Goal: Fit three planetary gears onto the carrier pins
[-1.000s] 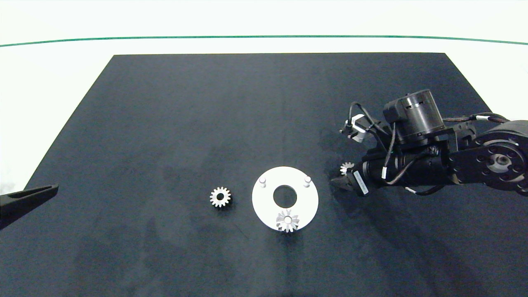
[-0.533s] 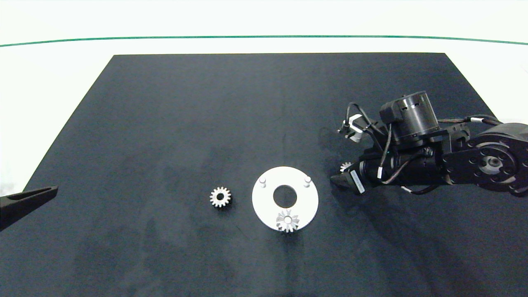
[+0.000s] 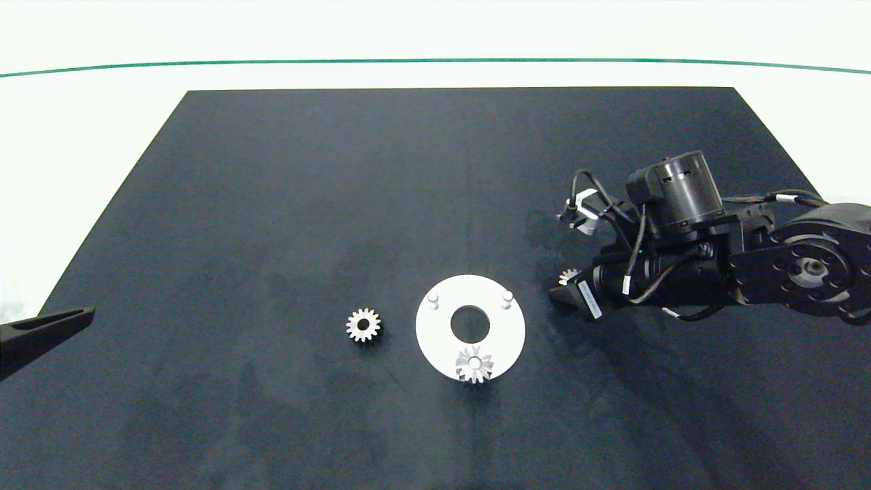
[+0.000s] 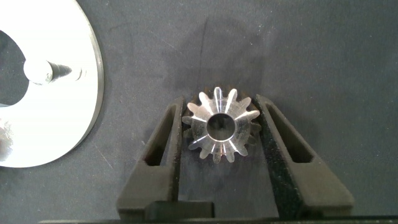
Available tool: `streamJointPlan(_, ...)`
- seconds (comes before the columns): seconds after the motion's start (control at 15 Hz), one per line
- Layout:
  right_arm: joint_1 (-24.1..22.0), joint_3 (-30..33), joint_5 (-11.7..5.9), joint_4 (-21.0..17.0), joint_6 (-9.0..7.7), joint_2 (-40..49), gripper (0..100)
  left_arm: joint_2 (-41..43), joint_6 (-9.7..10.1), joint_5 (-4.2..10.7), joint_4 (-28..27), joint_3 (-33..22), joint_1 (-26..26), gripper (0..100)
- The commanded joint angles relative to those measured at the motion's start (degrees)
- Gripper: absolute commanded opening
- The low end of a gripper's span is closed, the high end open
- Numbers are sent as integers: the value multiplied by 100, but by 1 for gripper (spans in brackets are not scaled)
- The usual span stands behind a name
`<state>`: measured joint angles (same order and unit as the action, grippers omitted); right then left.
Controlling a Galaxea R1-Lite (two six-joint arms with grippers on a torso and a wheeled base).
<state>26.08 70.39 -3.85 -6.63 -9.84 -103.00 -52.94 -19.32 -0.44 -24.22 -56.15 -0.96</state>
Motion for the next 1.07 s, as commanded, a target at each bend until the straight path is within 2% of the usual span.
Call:
streamJointPlan(0.07, 3, 1, -1, -5, -9, -10, 37, -5, -10, 0, -12, -1, 0, 100)
streamJointPlan(1.07, 12, -52, -19, -14, -18, -10, 7, -5, -10, 0, -12, -1, 0, 100)
